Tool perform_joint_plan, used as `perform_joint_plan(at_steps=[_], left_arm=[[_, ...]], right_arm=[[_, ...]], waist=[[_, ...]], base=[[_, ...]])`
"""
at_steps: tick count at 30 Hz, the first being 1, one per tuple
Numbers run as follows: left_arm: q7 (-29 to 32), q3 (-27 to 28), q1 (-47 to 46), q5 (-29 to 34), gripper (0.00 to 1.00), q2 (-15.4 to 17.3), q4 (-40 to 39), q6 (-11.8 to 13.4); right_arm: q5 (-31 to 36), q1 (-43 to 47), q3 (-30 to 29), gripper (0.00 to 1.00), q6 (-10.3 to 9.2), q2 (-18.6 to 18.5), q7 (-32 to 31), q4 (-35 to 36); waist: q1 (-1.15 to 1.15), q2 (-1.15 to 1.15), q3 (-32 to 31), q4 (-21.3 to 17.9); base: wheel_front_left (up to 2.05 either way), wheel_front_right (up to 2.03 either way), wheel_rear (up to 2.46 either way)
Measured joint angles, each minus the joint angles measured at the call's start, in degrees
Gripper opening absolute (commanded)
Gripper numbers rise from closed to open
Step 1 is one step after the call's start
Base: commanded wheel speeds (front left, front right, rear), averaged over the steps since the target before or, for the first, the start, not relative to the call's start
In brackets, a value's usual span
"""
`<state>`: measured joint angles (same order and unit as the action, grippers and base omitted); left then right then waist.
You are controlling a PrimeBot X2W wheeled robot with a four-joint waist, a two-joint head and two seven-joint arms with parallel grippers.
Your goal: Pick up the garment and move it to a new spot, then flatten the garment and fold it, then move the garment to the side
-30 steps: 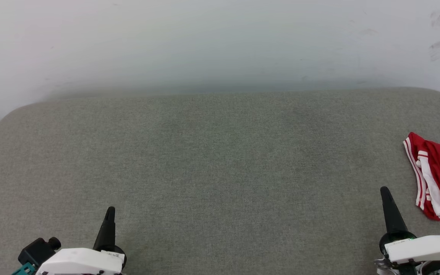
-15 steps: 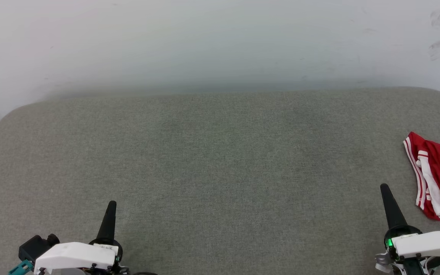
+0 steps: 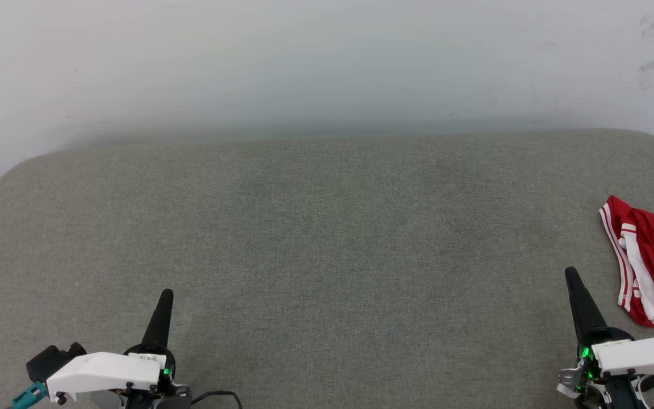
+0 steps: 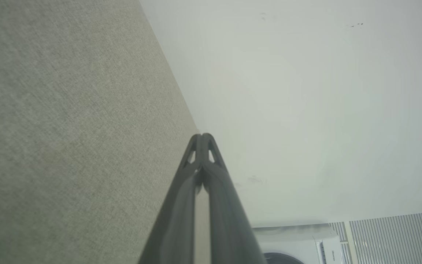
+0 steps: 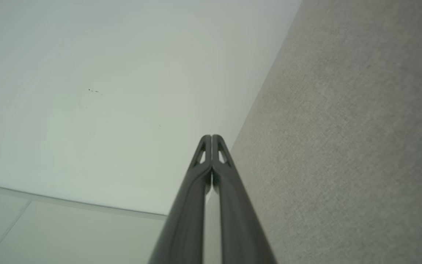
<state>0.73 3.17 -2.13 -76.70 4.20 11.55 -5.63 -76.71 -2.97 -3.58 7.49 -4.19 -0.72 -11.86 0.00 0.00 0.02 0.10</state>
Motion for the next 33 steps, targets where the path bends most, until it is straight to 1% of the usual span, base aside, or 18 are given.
perform_joint_plan(at_steps=[33], left_arm=[[4.0, 1.5, -3.2, -14.7, 0.0, -0.1, 2.1, -1.5]], right_arm=[[-14.7, -2.6, -1.3, 0.0, 0.0, 0.1, -4.0, -1.8]], waist=[[0.0, 0.0, 0.1, -0.1]], base=[[0.0, 0.0, 0.0]])
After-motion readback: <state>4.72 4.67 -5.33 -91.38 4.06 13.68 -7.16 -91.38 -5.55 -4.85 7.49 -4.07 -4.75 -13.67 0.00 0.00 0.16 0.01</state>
